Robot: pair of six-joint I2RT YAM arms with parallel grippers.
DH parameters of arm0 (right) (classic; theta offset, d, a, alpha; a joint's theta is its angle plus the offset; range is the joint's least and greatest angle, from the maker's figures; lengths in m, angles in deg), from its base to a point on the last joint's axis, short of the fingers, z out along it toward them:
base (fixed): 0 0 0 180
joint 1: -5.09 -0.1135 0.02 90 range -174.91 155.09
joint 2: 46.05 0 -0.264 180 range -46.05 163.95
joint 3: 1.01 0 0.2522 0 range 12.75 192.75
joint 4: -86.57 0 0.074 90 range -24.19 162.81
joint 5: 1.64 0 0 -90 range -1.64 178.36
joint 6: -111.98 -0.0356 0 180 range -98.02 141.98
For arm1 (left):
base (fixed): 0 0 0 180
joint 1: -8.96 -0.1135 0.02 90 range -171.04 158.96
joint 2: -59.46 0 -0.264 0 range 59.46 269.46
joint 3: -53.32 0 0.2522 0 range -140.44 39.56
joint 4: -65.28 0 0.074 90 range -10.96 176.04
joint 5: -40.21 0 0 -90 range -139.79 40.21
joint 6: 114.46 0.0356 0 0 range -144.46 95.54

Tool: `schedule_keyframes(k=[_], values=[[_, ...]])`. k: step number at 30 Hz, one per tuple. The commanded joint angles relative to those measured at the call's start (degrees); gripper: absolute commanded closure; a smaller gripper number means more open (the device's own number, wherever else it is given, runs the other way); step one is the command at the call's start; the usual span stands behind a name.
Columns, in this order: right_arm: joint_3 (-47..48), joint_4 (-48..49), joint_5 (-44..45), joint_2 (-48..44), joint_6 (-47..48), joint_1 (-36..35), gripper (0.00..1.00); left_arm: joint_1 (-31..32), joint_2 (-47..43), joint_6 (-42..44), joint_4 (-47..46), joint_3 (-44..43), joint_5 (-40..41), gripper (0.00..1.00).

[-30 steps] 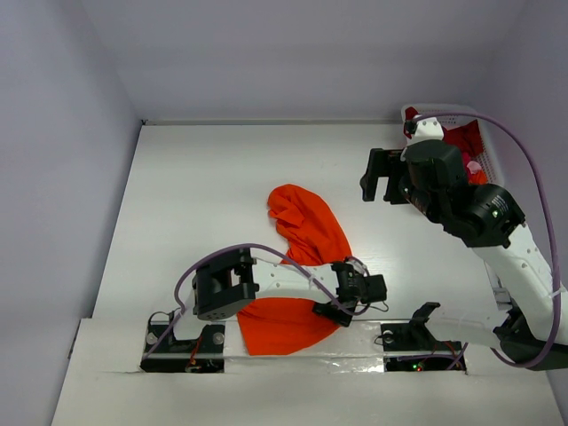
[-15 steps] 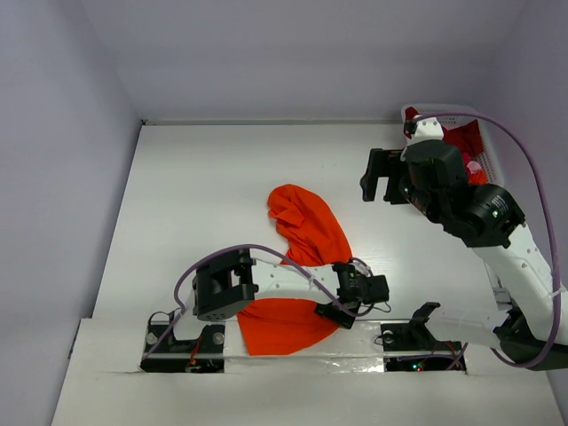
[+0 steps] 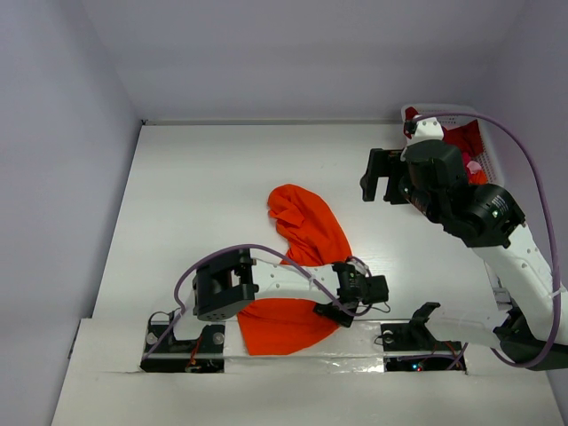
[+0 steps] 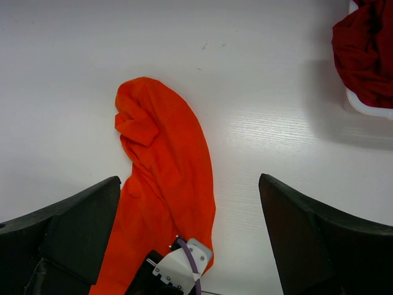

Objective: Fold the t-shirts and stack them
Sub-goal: Move the tshirt to the center of the board

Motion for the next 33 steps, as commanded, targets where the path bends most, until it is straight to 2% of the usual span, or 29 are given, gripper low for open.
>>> schedule_keyframes(k=[1, 24, 33], values=[[1.3, 2.6, 0.0, -1.0, 0.6, -0.1, 0.00, 0.3, -1.9, -1.7, 2.7, -1.0, 2.4, 0.57], [0.9, 3.1, 0.0, -0.6, 0.8, -0.1, 0.00, 0.3, -5.7, -3.8, 4.6, -3.2, 5.8, 0.58], [0.2, 3.2, 0.0, -1.1, 0.7, -0.1, 0.00, 0.3, -1.8, -2.2, 5.1, -5.3, 4.5, 0.57]])
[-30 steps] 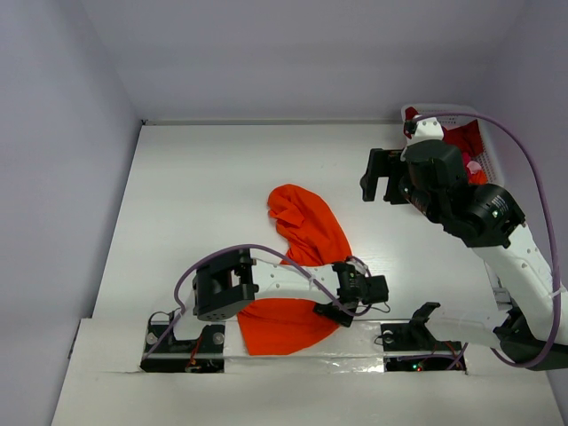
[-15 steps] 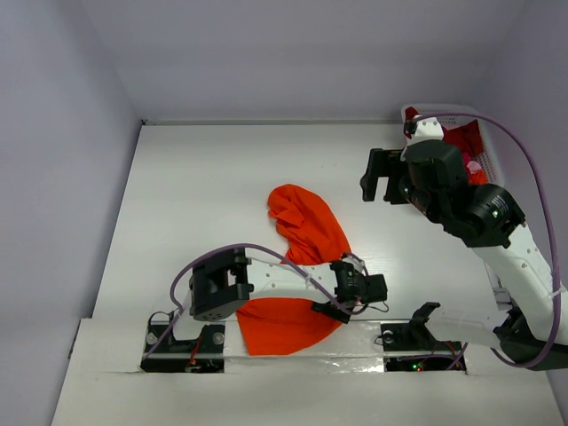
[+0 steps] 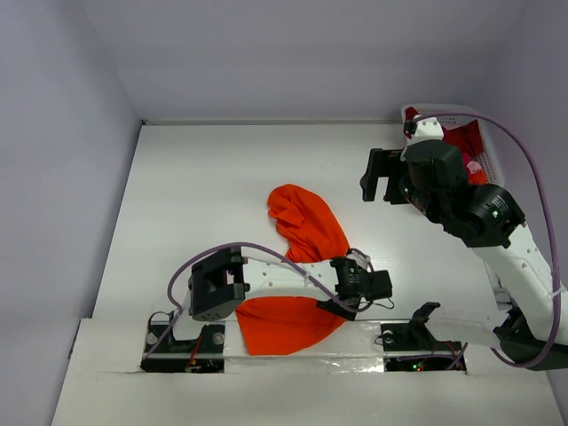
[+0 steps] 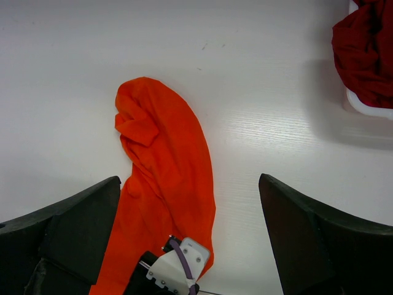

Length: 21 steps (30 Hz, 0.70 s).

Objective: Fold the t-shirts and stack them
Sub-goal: Move the tshirt to the center of the board, then flatten the tshirt out

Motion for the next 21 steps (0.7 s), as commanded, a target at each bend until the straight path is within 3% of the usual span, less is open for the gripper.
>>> schedule_keyframes(k=[1, 21], values=[[0.2, 3.2, 0.0, -1.1, 0.7, -0.1, 0.00, 0.3, 0.2, 0.2, 1.8, -1.7, 0.3, 0.57], [0.0, 3.1, 0.0, -1.4, 0.9, -0.1, 0.00, -0.3, 1.4, -2.9, -0.1, 4.3, 1.4, 0.57]])
